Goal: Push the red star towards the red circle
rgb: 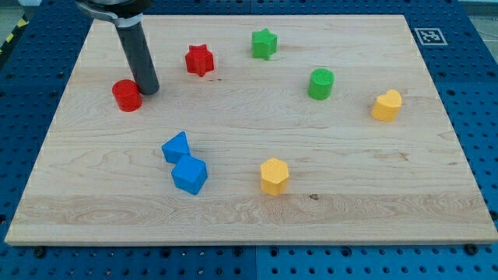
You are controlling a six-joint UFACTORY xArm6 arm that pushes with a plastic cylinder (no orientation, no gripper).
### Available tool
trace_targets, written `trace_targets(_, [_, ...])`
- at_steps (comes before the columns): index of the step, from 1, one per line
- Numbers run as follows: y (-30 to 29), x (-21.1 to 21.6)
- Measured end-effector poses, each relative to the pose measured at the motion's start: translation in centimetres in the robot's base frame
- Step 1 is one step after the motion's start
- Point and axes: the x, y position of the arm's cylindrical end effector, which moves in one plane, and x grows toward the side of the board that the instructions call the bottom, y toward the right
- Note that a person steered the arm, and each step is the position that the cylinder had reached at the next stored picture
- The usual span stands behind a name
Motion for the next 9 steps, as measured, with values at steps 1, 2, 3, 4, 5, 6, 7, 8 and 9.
trace_targets(1, [-1.5,0.5])
trace_targets(2, [-1.5,0.1])
trace_targets(3, [-1.5,-2.2])
trace_targets(4, [-1.5,-3.1])
trace_targets(5, [-1.5,-4.4])
trace_targets(6, [0.3,-7.2])
trace_targets(7, [2.3,-10.0])
trace_targets(8, [6.0,-10.2])
trace_targets(9, [9.1,-10.0])
